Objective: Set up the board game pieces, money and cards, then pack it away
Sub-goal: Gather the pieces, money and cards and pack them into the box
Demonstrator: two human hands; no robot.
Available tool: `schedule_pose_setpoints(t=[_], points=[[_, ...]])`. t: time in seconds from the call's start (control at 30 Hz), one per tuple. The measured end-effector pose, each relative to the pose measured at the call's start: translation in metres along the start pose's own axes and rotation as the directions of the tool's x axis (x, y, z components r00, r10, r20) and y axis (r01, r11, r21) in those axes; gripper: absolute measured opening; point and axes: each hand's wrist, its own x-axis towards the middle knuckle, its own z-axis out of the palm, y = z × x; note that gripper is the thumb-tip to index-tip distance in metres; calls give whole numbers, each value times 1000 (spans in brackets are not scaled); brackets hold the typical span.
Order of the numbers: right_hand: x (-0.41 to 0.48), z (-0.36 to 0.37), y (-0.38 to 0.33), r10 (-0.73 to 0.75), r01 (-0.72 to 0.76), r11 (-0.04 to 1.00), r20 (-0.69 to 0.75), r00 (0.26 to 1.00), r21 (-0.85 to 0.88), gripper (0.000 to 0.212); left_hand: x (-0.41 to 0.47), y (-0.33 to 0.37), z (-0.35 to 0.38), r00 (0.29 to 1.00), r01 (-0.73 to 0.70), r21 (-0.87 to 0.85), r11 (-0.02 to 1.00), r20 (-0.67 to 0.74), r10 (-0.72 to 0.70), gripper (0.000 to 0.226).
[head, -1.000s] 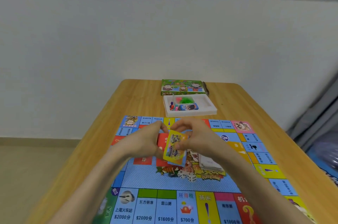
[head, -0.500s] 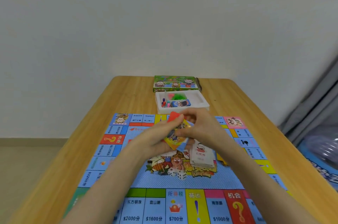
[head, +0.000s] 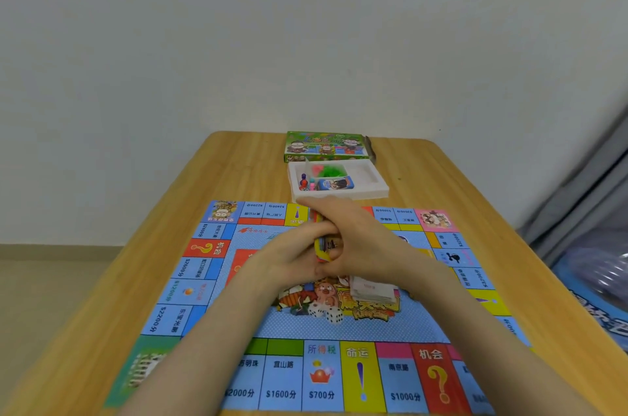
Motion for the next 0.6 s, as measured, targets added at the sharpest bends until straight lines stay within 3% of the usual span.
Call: schedule_pose_setpoints(t=[0.07, 0.2, 0.27, 0.37, 0.43, 0.6], points=[[0, -3, -3, -9, 9, 1000, 38, 999, -3, 100, -1, 0, 0, 1000, -16, 18, 1000, 9, 15, 6], [-7, -23, 4, 222, -254, 945, 169, 960, 205, 111, -3, 1, -3, 993, -101, -40, 994, 52, 103, 6], [-16, -33, 11, 318, -332, 943, 263, 911, 11, 103, -3, 1, -7, 990, -125, -74, 989, 58, 129, 10], [-25, -34, 12, 420, -335, 905, 419, 805, -263, 81, 3, -2, -10, 990, -137, -110, 984, 31, 141, 14], [-24, -29, 13, 433, -334, 896, 408, 804, -293, 69, 7, -4, -9, 989, -141, -136, 981, 20, 145, 15], [-18, -30, 16, 490, -397, 869, 413, 768, -295, 71, 9, -7, -10, 987, -158, -178, 971, 0, 161, 15]])
